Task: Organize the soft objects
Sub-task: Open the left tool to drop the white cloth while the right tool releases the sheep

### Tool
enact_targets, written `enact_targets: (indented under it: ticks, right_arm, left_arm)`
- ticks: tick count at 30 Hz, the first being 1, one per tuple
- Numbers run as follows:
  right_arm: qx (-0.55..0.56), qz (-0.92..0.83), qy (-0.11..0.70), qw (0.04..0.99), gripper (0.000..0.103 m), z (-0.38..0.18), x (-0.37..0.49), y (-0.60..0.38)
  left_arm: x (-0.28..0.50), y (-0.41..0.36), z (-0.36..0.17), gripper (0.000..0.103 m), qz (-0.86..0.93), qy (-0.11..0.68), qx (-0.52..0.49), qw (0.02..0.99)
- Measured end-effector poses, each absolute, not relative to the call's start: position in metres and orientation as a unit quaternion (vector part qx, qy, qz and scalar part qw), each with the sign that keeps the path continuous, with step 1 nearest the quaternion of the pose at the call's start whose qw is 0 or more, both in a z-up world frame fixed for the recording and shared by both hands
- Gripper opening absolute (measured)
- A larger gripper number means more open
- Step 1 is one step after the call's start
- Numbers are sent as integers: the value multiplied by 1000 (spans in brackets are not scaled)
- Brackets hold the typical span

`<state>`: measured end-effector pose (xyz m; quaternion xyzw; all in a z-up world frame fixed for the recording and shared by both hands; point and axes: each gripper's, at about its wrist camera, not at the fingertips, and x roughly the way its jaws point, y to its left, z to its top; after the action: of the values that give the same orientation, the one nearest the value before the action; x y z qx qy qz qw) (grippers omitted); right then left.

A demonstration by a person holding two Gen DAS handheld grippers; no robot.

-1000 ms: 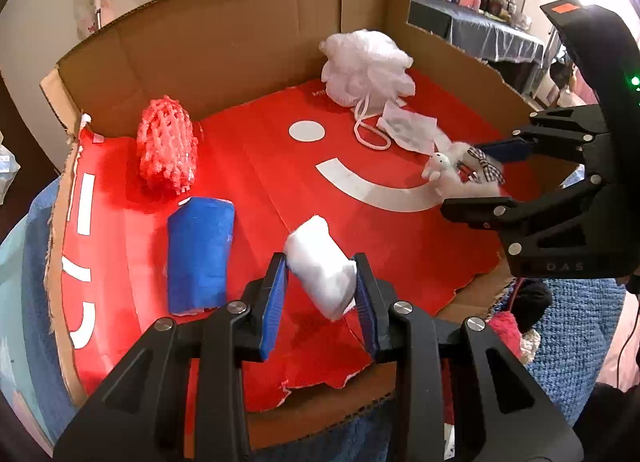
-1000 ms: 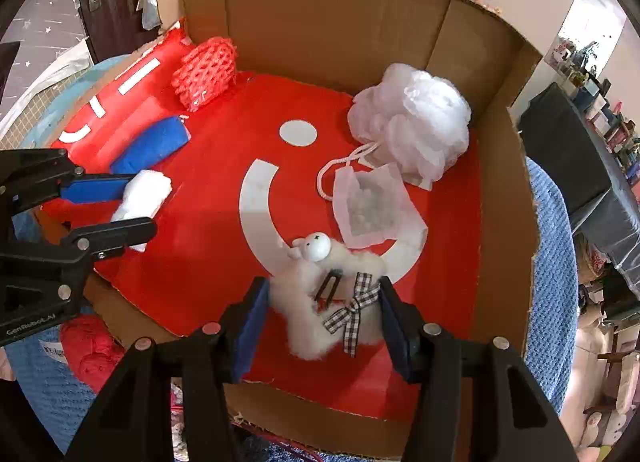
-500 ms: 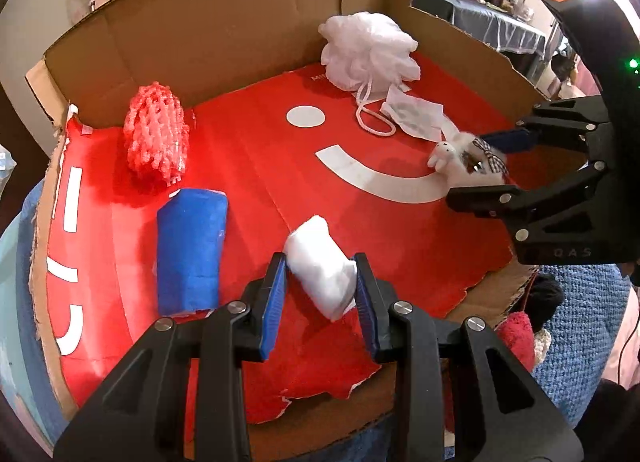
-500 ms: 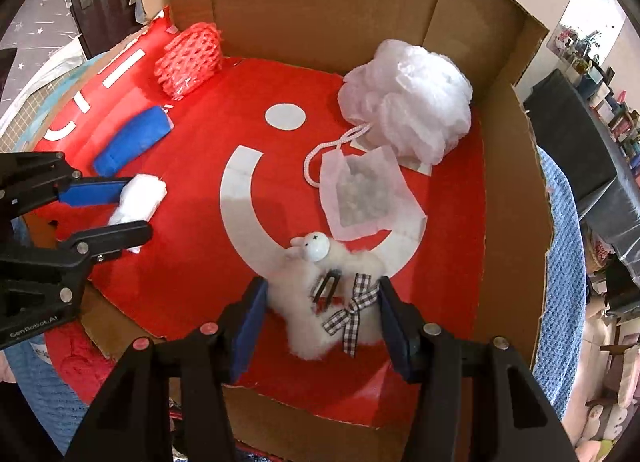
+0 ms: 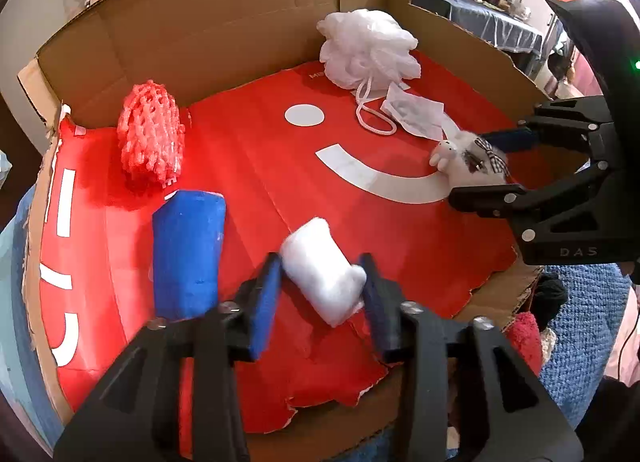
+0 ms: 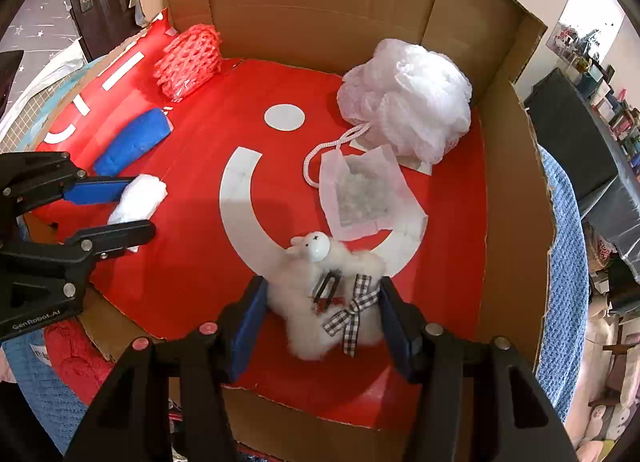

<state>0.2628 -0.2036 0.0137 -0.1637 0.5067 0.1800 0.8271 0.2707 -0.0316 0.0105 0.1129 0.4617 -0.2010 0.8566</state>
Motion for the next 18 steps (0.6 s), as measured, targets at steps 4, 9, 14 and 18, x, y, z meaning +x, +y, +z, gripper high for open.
enact_targets:
  ticks: [4,9,14,18]
  right_arm:
    - [-165,180,507,826,58,14,263,-203]
    - [-166,181,507,826,59,14,262,-203]
    - [-167,180,507,826,59,14,263,-202]
    - [-166,181,508,826,62,14,262,-201]
  left_arm:
    - [270,-29,10,47,-200,462,110,857]
    - [270,-28,11,50,-200,462,110,857]
    - [268,-27,11,53,-200,461,110,858]
    - [268,-26,12,56,-198,461,105,859]
